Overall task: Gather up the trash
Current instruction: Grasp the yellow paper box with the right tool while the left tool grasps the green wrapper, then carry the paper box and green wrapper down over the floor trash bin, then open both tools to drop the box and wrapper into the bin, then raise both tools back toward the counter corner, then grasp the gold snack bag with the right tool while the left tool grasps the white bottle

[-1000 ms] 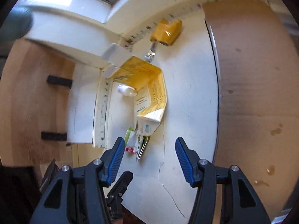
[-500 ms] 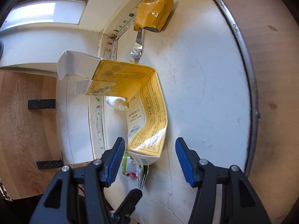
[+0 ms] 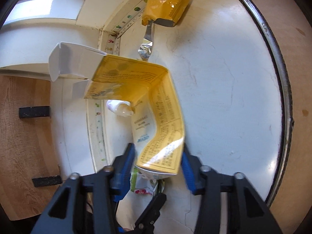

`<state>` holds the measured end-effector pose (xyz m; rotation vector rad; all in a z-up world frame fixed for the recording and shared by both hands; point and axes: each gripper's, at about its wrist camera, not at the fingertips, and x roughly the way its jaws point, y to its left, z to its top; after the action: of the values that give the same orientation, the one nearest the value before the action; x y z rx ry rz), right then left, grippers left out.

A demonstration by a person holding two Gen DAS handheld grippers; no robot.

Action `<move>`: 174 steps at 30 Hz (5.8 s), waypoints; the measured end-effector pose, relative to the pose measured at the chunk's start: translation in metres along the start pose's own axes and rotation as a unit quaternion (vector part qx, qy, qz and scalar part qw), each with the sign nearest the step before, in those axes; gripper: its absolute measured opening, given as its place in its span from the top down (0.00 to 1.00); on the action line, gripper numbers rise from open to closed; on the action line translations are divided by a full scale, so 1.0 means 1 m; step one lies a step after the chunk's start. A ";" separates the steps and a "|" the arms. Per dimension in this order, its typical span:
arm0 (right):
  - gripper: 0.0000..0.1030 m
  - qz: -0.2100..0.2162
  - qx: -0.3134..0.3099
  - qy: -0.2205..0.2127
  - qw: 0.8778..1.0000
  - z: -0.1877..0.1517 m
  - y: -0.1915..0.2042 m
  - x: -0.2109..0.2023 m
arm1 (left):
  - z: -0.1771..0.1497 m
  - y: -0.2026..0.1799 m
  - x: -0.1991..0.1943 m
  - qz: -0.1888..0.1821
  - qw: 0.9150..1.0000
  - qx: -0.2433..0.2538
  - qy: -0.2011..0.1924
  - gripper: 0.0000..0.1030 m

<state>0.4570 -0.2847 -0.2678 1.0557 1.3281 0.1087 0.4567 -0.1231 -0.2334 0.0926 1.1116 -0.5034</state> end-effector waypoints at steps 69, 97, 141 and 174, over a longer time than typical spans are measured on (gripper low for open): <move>0.62 -0.002 -0.134 0.055 0.989 -0.370 -0.076 -0.081 | -0.346 -0.007 -0.229 0.036 0.988 -0.123 -0.091 0.91; 0.59 -0.161 -0.298 0.070 0.938 -0.386 -0.283 0.308 | -0.556 0.119 0.163 0.113 0.967 -0.221 -0.047 0.81; 0.56 -0.112 -0.453 -0.211 0.859 -0.435 -0.021 -0.094 | -0.354 0.013 -0.226 0.143 0.958 -0.131 -0.212 0.39; 0.50 -0.134 -0.373 -0.176 0.901 -0.119 0.121 -0.260 | -0.053 -0.058 -0.249 0.138 0.967 -0.077 -0.198 0.09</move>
<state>0.3383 -0.3092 0.0180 0.2174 0.9539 0.1914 0.3022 -0.0728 -0.0296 0.0088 0.7273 -0.1713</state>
